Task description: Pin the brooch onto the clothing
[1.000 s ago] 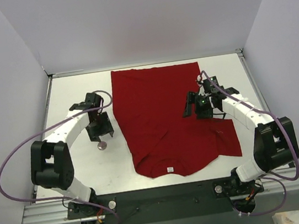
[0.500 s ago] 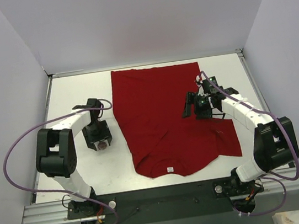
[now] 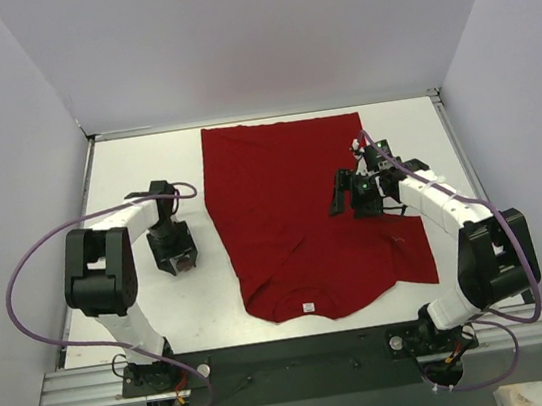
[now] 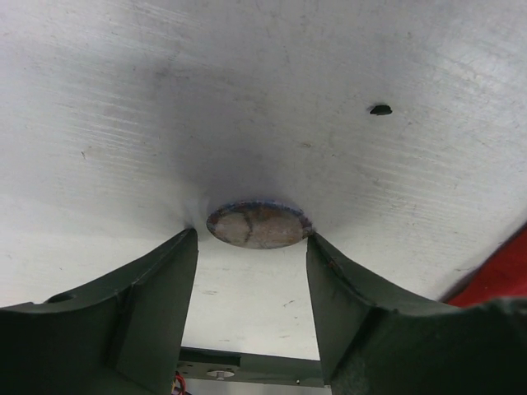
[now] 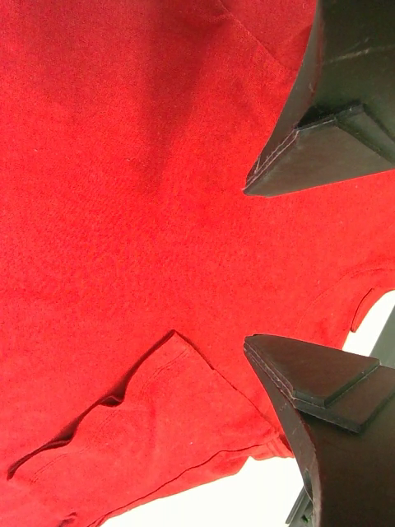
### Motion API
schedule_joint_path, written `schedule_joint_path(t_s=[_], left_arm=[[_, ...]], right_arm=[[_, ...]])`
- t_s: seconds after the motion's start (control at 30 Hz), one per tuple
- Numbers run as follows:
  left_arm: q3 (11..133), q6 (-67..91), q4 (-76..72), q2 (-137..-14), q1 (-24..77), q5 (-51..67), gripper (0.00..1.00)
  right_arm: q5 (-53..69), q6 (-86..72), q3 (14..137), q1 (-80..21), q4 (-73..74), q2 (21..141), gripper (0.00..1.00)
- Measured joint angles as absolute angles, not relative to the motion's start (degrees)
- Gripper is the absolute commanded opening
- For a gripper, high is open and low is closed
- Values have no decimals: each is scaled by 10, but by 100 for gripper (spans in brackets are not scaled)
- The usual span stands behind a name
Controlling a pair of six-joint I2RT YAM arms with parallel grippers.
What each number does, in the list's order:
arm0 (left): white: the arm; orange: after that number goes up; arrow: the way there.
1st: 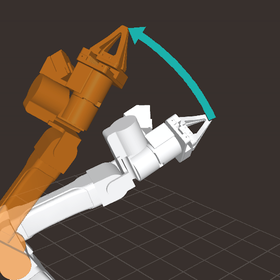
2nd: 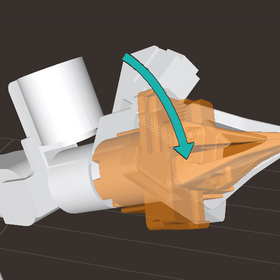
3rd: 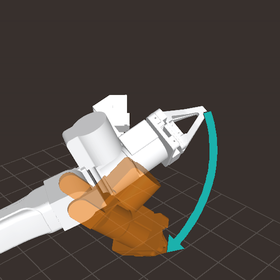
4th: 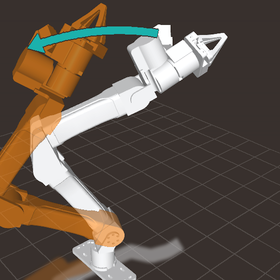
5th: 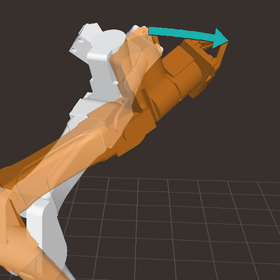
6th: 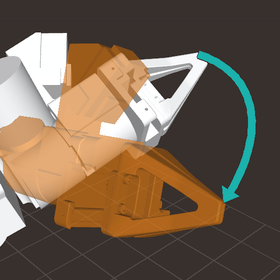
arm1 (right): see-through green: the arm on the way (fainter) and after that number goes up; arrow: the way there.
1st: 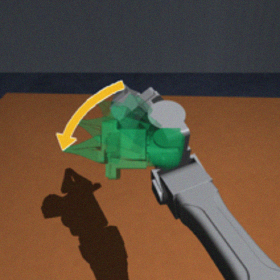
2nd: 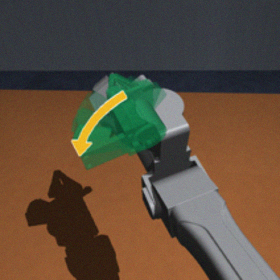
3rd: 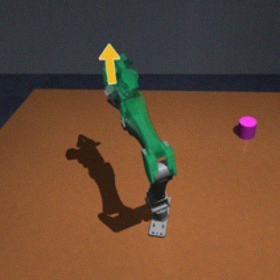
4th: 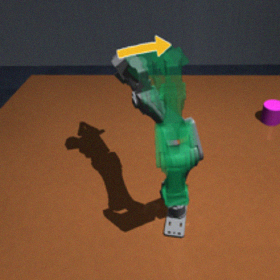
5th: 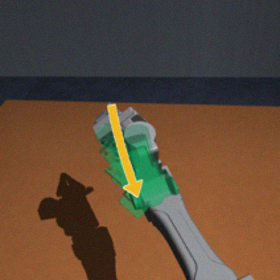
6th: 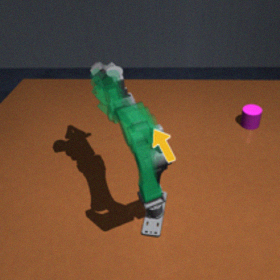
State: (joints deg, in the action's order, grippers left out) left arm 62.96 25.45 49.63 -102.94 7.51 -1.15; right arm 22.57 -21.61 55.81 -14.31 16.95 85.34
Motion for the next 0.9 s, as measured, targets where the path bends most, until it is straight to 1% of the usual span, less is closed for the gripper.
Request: schedule_joint_path(t_s=[0.23,0.33,0.37,0.43,0.57,0.67,0.8,0.83,0.9], left_arm=[[641,248,508,-1041,71,-7,60],[653,246,519,-1053,67,-2,62],[658,245,525,-1058,66,0,64],[671,244,536,-1069,63,5,67],[693,243,557,-1089,62,12,68],[706,240,569,-1101,61,14,64],[717,233,578,-1111,58,15,56],[720,232,580,-1113,57,15,50],[724,231,583,-1117,55,15,44]], right_arm=[[227,-211,565,-143,170,865,68],[229,-209,567,-144,171,870,68],[229,-209,568,-145,171,871,68],[230,-209,568,-146,171,872,68],[230,-209,574,-147,174,874,68],[230,-209,580,-147,174,879,68],[230,-209,583,-147,175,881,68],[230,-209,583,-147,174,881,68],[230,-209,584,-147,175,881,68]])
